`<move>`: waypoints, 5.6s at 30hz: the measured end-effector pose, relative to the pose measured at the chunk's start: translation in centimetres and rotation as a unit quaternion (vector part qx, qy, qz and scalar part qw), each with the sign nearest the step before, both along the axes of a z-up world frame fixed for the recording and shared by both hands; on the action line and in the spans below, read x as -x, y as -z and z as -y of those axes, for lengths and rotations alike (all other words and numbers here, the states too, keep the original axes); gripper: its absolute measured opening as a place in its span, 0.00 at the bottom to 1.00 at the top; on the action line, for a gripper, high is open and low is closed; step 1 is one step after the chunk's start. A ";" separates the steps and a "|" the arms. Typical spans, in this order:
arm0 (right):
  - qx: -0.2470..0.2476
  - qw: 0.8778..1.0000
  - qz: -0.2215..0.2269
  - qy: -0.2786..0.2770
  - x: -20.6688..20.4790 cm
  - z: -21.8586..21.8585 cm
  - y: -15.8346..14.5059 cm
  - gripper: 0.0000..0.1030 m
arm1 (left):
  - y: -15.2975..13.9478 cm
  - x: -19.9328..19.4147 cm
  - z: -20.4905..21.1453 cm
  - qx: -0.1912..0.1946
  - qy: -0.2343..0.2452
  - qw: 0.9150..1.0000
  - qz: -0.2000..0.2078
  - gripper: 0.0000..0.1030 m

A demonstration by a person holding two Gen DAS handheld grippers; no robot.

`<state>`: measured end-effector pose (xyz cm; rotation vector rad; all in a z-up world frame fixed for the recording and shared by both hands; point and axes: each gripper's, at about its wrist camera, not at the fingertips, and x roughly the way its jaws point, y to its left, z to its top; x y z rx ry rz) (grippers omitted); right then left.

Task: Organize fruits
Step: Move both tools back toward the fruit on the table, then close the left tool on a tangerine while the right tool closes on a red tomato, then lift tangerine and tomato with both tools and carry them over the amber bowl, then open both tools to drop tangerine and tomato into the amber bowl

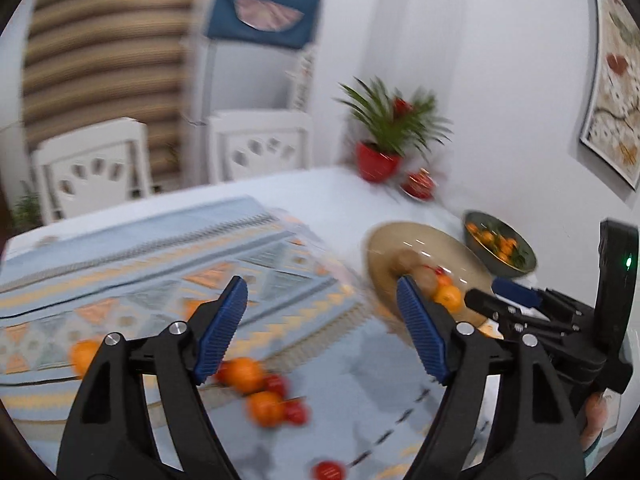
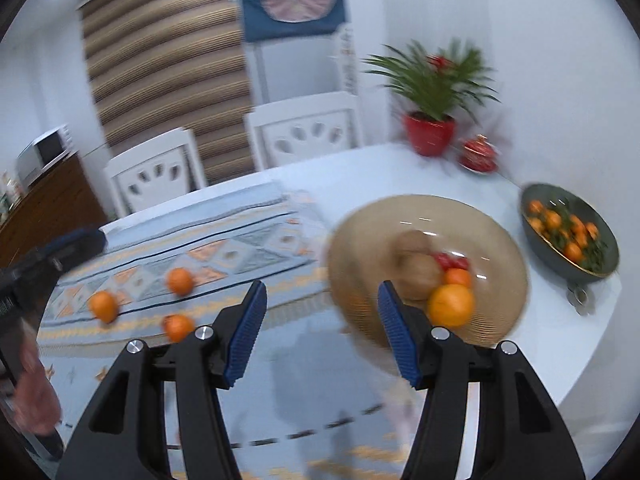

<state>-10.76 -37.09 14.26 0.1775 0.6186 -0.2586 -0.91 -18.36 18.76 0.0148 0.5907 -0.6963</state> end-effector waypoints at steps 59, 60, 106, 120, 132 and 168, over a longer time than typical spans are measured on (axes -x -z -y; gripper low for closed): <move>-0.006 0.975 -0.120 -0.186 -7.3 -11.1 15.4 0.27 | 18.2 -4.9 -2.6 0.009 0.075 0.973 -0.217 0.39; -0.004 0.975 -0.120 -0.185 -7.3 -11.2 15.4 0.27 | 18.2 -4.9 -2.6 0.009 0.074 0.973 -0.217 0.39; -0.039 0.989 -0.084 -0.117 -5.6 -7.6 13.9 0.26 | 14.9 -3.9 -4.5 -0.031 -0.022 0.990 -0.135 0.38; -0.071 0.996 0.012 0.050 1.9 9.0 3.0 0.26 | 3.0 -2.3 11.1 0.003 0.134 0.985 -0.108 0.38; -0.118 0.990 -0.033 0.063 0.3 13.6 7.2 0.26 | 9.3 -3.2 22.1 -0.039 0.168 0.966 -0.191 0.38; -0.086 0.996 -0.027 0.003 1.6 4.9 3.6 0.41 | 2.6 -2.5 6.6 0.016 0.084 0.989 -0.122 0.62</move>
